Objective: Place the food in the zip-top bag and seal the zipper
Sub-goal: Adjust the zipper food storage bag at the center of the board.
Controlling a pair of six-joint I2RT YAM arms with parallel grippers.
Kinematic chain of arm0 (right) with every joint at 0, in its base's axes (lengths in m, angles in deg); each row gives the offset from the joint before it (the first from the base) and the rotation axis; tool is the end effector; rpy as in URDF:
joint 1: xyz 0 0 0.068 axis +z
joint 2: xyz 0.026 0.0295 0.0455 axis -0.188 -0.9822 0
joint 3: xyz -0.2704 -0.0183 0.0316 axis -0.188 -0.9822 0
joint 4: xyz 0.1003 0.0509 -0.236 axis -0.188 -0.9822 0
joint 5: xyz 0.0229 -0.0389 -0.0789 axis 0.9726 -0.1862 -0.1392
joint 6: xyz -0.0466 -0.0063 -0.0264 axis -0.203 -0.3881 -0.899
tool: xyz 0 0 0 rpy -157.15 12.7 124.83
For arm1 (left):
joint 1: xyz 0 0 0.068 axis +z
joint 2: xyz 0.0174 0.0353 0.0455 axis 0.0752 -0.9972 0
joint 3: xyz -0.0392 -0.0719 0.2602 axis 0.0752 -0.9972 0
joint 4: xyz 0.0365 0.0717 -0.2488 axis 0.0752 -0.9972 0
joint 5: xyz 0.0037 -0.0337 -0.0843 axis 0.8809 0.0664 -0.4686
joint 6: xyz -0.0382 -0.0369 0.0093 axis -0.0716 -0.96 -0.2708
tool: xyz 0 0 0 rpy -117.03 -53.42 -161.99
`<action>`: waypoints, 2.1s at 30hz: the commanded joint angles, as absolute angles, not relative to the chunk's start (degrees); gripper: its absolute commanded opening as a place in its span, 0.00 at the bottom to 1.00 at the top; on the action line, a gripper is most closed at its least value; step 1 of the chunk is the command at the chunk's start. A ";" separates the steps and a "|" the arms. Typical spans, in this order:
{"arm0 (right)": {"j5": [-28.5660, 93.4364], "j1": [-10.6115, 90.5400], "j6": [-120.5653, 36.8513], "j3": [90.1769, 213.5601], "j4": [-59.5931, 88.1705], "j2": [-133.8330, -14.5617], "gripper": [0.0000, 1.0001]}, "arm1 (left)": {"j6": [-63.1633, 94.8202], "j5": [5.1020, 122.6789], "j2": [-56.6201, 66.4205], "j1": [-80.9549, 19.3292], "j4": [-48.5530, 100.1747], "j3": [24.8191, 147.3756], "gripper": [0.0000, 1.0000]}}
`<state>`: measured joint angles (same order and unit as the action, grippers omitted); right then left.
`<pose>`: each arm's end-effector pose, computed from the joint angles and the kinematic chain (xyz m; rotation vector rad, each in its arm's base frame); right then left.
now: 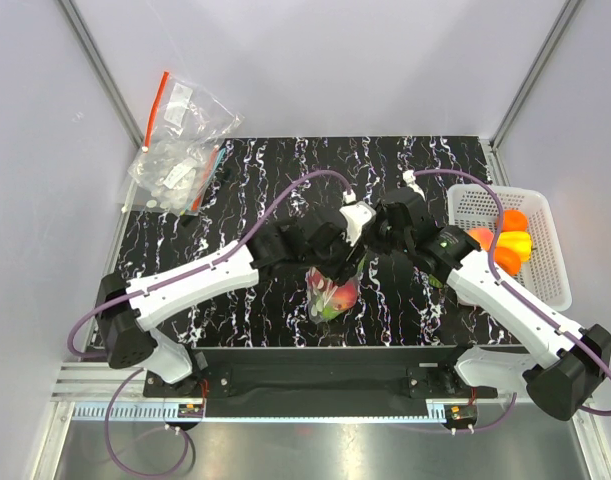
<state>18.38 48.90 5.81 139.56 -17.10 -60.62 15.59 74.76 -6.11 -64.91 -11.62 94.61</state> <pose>0.2040 0.1547 0.3349 0.3945 2.2747 0.7573 0.1663 -0.2918 0.3403 0.9528 2.1604 -0.5913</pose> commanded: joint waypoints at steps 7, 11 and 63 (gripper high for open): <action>16.28 49.33 4.95 141.98 -16.40 -58.95 0.44 | 17.38 86.39 -9.52 -66.28 -14.96 99.10 0.00; 7.33 49.25 -1.19 142.94 -19.04 -56.32 0.72 | 21.25 83.15 -6.71 -65.84 -13.48 95.85 0.00; 89.57 27.88 -41.64 121.14 50.84 -76.17 0.63 | 14.31 59.84 23.09 -53.09 13.16 57.08 0.00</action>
